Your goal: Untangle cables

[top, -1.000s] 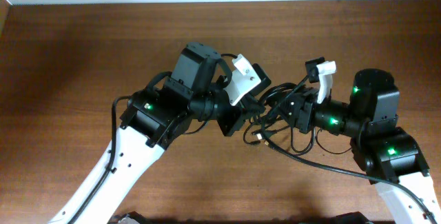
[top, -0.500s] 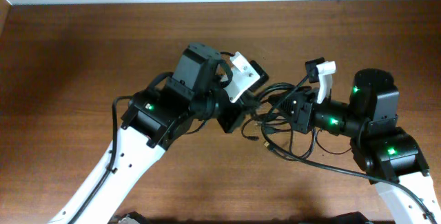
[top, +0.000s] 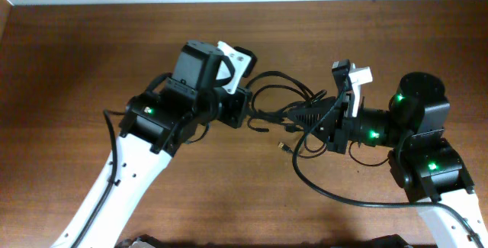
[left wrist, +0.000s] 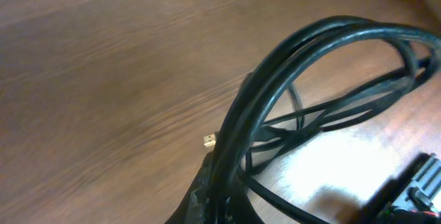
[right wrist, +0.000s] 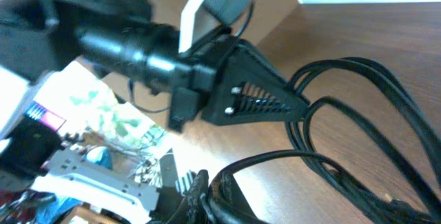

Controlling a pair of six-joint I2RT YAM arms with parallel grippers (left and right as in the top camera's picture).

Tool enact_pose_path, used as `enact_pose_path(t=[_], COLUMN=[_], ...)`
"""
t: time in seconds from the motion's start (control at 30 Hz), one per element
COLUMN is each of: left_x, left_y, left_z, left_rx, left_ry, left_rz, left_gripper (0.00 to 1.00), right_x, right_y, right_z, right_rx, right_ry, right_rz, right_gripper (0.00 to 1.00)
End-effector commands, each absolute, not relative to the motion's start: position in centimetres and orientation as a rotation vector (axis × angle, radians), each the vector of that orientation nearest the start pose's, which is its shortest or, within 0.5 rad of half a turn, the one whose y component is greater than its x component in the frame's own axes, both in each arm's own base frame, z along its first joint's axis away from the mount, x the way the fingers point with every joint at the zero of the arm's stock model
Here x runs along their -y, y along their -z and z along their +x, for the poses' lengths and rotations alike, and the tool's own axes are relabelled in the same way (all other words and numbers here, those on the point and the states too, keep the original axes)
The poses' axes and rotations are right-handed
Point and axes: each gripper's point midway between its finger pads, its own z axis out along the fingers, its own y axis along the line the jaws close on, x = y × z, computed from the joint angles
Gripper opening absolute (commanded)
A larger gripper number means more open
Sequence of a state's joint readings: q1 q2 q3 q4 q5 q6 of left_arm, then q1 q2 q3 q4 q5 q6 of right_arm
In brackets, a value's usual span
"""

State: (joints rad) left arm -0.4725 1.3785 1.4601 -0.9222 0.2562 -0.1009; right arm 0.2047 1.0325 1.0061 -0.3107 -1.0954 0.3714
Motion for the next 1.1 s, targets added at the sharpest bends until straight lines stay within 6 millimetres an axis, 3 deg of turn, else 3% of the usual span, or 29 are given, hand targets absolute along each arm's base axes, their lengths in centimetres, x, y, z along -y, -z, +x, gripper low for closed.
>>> enact_pose_path(t=[0.0, 0.17, 0.37, 0.6, 1.07], left_x=[17.4, 13.2, 10.2, 8.5, 2.1], left_y=[-26.5, -25.5, -24.9, -24.7, -24.4], left_z=[32.2, 32.9, 33.1, 33.3, 33.8], left_rx=[-2.444, -2.514, -2.558, -2.572, -2.584], left_ry=[0.447, 0.338, 0.297, 0.268, 0.186], left_rz=[0.440, 0.294, 0.186, 0.123, -0.201], left_gripper=[0.00, 0.00, 0.00, 0.00, 0.00], right_x=[-20.8, -20.8, -20.9, -20.9, -20.9], right_y=[-35.8, -35.9, -36.7, -36.9, -36.9], right_z=[22.6, 22.6, 22.4, 22.3, 22.3], right_rx=[-1.807, -1.803, -1.766, -1.754, -1.754], right_ry=[-1.473, -1.477, -1.492, -1.491, -1.491], right_rz=[-0.695, -0.697, -0.720, -0.730, -0.731], right_gripper=[0.04, 0.04, 0.04, 0.04, 0.04])
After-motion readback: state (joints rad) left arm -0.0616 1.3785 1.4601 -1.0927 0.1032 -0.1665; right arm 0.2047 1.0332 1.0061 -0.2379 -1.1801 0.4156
